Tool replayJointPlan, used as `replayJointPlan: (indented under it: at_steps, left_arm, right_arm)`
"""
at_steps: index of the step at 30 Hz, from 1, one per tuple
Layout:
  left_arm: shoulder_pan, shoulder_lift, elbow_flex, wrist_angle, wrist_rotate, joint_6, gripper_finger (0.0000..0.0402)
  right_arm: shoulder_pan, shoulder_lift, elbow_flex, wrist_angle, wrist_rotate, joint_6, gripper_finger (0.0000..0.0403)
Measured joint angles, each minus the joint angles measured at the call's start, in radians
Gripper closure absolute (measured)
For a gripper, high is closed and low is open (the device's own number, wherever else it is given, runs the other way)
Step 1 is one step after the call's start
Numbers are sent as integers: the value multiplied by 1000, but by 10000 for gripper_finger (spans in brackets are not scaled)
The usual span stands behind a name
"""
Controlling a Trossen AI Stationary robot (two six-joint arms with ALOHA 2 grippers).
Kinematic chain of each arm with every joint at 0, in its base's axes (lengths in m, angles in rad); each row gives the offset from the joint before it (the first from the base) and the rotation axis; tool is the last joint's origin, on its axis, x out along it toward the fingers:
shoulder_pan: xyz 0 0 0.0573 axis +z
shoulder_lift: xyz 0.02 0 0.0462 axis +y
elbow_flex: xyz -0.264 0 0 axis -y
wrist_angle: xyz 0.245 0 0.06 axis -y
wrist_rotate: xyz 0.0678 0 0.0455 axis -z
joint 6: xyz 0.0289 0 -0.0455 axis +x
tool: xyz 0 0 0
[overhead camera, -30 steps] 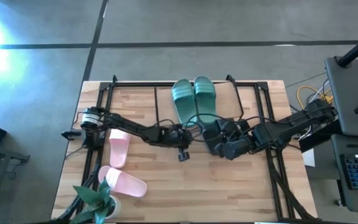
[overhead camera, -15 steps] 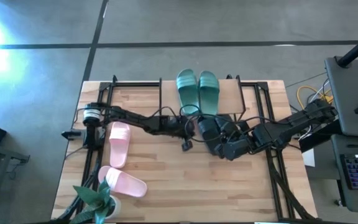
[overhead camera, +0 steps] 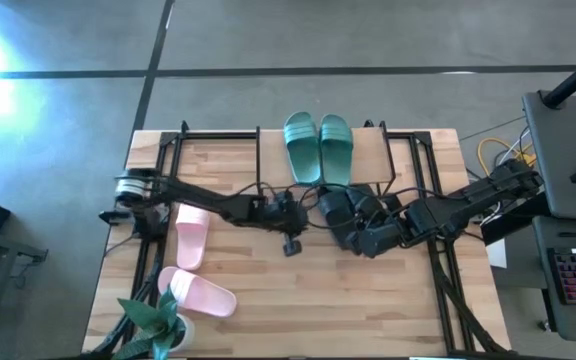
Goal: Pick and place slides into the shelf
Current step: Adjust the black slide on the shelf
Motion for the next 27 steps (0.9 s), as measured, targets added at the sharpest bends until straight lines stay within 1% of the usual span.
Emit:
replayJointPlan:
  at_steps: [1,2,4,5,6,8,10,12,15,18,20,22,23,25,27]
  left_arm:
    - [-22,-34,-1,-40,-34,0,369]
    - [-48,-70,-1,-84,-99,-1,369]
    - [-116,-137,-1,-217,-276,-4,369]
    - [-149,-164,-1,-283,-341,-20,369]
    - [-180,-192,-1,-354,-374,-62,369]
    - [-239,-241,-1,-504,-363,-189,369]
    - [-295,-272,-1,-617,-346,-331,369]
    - [-353,-288,-4,-709,-351,-461,369]
    - [-396,-289,-4,-699,-370,-572,369]
    - [-398,-254,-3,-650,-372,-606,369]
    - [-406,-226,-5,-660,-365,-619,369]
    - [-426,-209,-5,-664,-358,-684,369]
    - [-441,-207,-5,-678,-360,-718,369]
    - [-461,-208,-5,-695,-401,-804,369]
    - [-464,-213,-4,-716,-466,-906,369]
  right_arm:
    - [0,0,-1,-1,-11,0,376]
    - [0,0,-2,0,-17,0,376]
    - [0,0,-8,0,-21,0,376]
    - [0,0,-12,1,-21,0,376]
    - [0,0,-17,2,-21,0,376]
    - [0,0,-26,1,-22,0,376]
    - [0,0,-36,5,-36,3,376]
    - [0,0,-49,29,-65,-10,376]
    - [0,0,-65,72,-116,-34,376]
    - [0,2,-96,125,-168,-43,376]
    - [0,5,-126,189,-240,-80,376]
    - [9,14,-153,250,-307,-91,376]
    - [20,18,-165,263,-322,-85,376]
    - [43,25,-173,268,-310,-47,376]
    - [62,24,-175,248,-249,16,376]
